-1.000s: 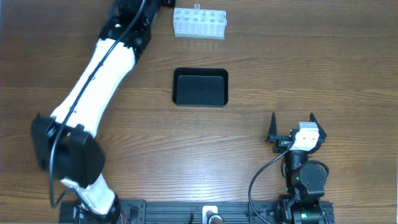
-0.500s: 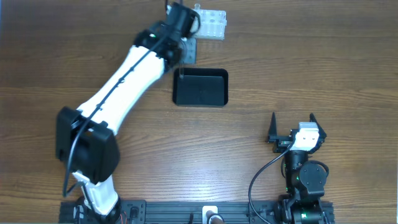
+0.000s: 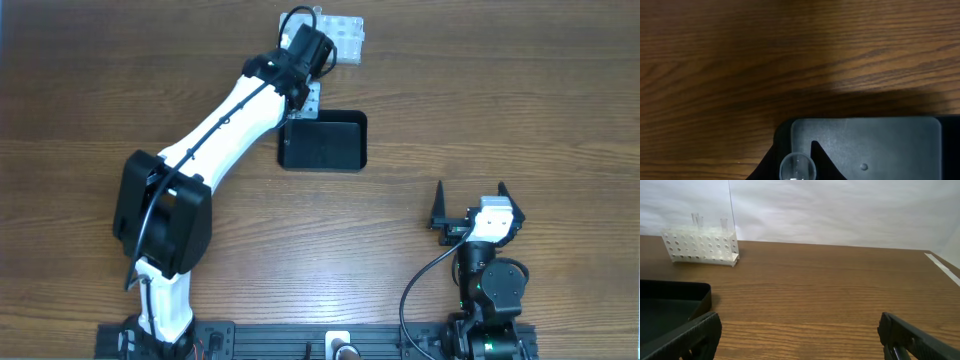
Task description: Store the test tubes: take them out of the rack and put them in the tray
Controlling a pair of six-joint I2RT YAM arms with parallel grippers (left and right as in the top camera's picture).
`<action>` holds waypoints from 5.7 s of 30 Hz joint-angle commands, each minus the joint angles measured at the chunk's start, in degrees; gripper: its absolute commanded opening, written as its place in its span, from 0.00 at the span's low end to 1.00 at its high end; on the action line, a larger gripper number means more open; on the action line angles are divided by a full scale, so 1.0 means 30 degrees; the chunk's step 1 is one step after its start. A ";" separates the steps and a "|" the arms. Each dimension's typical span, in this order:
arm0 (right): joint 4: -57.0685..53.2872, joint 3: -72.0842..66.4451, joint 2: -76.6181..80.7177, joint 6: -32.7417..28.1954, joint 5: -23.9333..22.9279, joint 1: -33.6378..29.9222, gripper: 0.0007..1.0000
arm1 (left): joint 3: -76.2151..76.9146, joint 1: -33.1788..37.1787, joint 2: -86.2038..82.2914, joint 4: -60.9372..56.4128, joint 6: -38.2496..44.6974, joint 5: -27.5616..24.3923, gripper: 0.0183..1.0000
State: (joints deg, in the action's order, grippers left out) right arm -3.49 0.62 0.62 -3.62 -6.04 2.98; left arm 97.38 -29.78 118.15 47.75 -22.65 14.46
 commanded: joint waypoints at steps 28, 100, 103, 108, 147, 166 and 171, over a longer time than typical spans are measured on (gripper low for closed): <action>-0.0051 -0.0109 -0.0109 0.0044 -0.0153 -0.0109 0.99 | -0.0124 0.0000 0.2616 0.0284 -0.1617 -0.1537 0.02; -0.0051 -0.0109 -0.0109 0.0044 -0.0153 -0.0109 0.99 | -0.0109 0.3614 0.3832 -1.6925 0.6994 -0.3796 1.00; -0.0051 -0.0109 -0.0109 0.0044 -0.0153 -0.0109 0.99 | -0.0095 0.3614 0.4022 -1.7303 0.6987 -0.4036 1.00; -0.0051 -0.0109 -0.0109 0.0044 -0.0153 -0.0109 0.99 | -0.0095 0.3614 0.4058 -1.7522 0.6994 -0.4036 1.00; -0.0051 -0.0109 -0.0109 0.0044 -0.0153 -0.0109 0.99 | 0.0517 0.3344 0.5413 -2.0087 0.6994 -0.4685 1.00; -0.0051 -0.0109 -0.0109 0.0044 -0.0160 -0.0109 0.99 | 0.0546 0.3111 0.5632 -2.0873 0.7723 -0.4750 0.94; -0.0051 -0.0109 -0.0109 0.0044 -0.0153 -0.0109 0.99 | 0.0546 0.3111 0.5632 -2.0873 0.7715 -0.4750 0.83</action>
State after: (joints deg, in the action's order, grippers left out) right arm -3.46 0.62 0.64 -3.62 -6.20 2.96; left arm 97.47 -20.34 133.67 -14.44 -0.16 1.15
